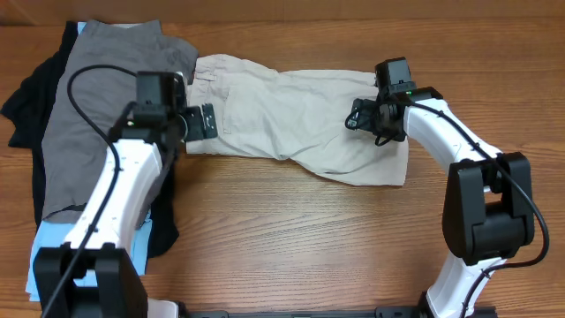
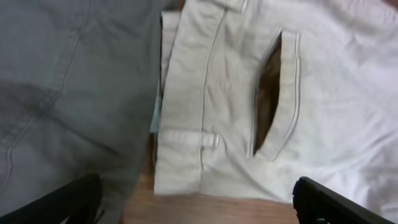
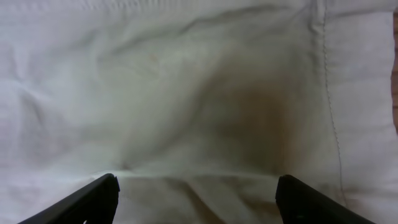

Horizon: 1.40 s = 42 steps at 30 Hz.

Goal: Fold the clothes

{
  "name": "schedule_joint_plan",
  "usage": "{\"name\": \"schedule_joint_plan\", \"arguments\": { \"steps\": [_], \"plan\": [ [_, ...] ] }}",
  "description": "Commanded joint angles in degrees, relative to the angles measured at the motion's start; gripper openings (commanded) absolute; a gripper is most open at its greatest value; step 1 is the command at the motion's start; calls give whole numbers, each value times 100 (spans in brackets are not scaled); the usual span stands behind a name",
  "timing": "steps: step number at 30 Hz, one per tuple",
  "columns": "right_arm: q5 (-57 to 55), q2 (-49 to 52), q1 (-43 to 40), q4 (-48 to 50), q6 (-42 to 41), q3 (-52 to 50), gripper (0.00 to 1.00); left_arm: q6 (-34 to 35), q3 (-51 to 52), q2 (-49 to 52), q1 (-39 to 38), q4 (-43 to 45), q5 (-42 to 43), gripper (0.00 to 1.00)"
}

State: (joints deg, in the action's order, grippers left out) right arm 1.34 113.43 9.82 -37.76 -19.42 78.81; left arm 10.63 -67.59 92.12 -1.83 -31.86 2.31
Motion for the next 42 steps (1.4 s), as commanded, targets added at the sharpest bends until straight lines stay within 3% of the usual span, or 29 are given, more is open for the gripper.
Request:
{"name": "schedule_joint_plan", "arguments": {
  "steps": [1, 5, 6, 11, 17, 28, 34, 42],
  "plan": [
    [48, -2, -9, 76, 39, 140, 86, -361, -667, 682, 227, -177, 940, 100],
    [48, 125, -31, 197, 144, 140, 80, -358, -1093, 1248, 251, -400, 1128, 100],
    [63, 210, -28, 186, 168, 140, 72, -361, -1198, 1303, 219, -479, 1115, 100],
    [221, 291, -28, 166, 190, 129, 47, -361, -1449, 1298, 190, -752, 1034, 100],
    [66, 579, -33, -7, 188, 92, 5, -387, -1513, 1298, 179, -1130, 1016, 100],
    [-299, 688, -796, -640, 122, 52, 4, -490, -1513, 1300, 140, -1340, 1045, 100],
    [531, 686, -1456, -804, 509, 55, 4, -483, -1513, 1300, -48, -1139, 1045, 100],
    [468, 669, -1534, -949, 507, 225, 4, -374, -1513, 1305, -85, -1029, 1086, 100]
  ]
}}
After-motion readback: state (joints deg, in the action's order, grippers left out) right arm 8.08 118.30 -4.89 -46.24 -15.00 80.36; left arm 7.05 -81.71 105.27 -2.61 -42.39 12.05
